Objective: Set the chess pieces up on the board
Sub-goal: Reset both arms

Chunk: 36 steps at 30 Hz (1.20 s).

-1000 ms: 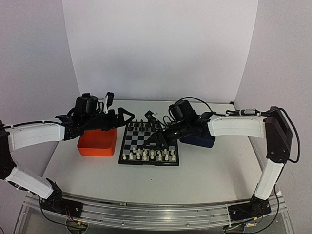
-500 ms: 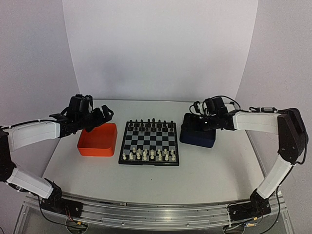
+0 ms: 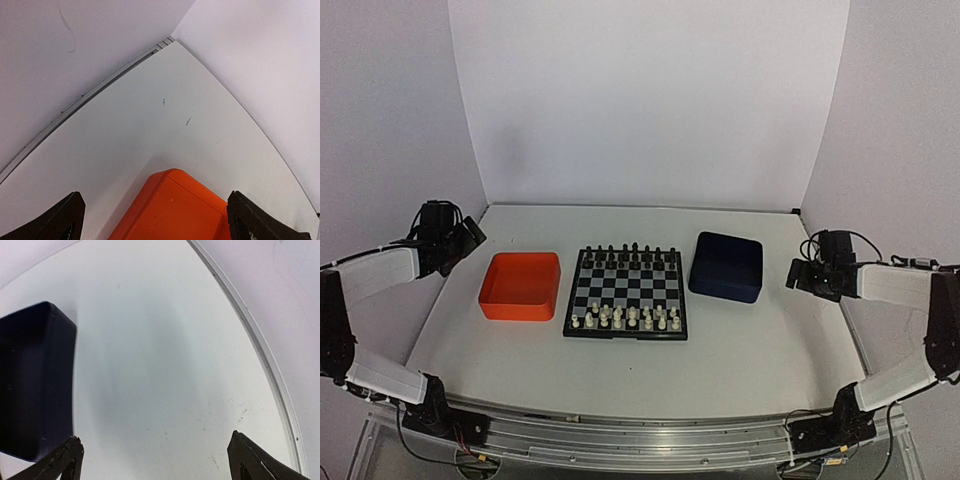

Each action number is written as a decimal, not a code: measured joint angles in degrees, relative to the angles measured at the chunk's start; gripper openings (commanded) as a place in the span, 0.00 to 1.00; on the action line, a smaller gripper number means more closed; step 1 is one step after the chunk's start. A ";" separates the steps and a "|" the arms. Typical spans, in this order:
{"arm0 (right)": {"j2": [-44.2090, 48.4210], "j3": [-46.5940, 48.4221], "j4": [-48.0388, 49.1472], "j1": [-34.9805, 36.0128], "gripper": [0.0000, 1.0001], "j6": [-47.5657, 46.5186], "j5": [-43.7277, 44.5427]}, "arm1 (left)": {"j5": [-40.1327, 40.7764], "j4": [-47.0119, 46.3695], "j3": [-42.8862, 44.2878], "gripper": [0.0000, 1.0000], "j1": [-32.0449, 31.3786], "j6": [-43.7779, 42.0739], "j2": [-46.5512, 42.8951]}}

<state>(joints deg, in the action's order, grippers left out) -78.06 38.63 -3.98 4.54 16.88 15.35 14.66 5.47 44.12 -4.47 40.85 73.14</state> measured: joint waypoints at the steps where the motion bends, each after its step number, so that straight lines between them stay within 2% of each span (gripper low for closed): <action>1: -0.11 -1.97 1.20 -0.44 0.98 -0.93 0.90 | 1.39 -0.85 -1.26 1.00 0.25 -0.28 0.00; 6: -4.82 -10.48 11.85 -1.27 0.98 -4.77 2.89 | 4.26 -12.92 -11.53 1.00 0.35 -7.36 -1.45; 11: -8.83 -12.44 21.66 -1.48 0.98 -8.87 1.67 | 6.41 -27.17 -22.65 1.00 0.30 -15.44 -3.98; 16: -15.09 -15.48 36.50 -2.31 0.98 -10.58 -0.12 | 5.46 -41.08 -25.73 1.00 0.30 -22.11 2.45; 20: -16.04 -15.39 38.19 -2.59 0.98 -11.21 -0.59 | 0.88 -51.25 -27.07 1.00 0.32 -27.25 10.59; 23: -16.24 -15.39 38.60 -2.60 0.98 -11.34 -0.59 | -7.21 -60.12 -27.18 1.00 0.39 -31.97 18.27; 25: -16.35 -15.37 38.78 -2.63 0.98 -11.34 -0.59 | -11.89 -62.15 -27.06 1.00 0.35 -34.01 20.95; 29: -16.35 -15.39 38.95 -2.63 0.98 -11.36 -0.59 | -16.56 -64.82 -26.73 1.00 0.35 -36.38 21.62; 36: -16.35 -15.39 39.03 -2.63 0.98 -11.36 -0.59 | -19.17 -66.20 -26.54 1.00 0.35 -37.85 21.66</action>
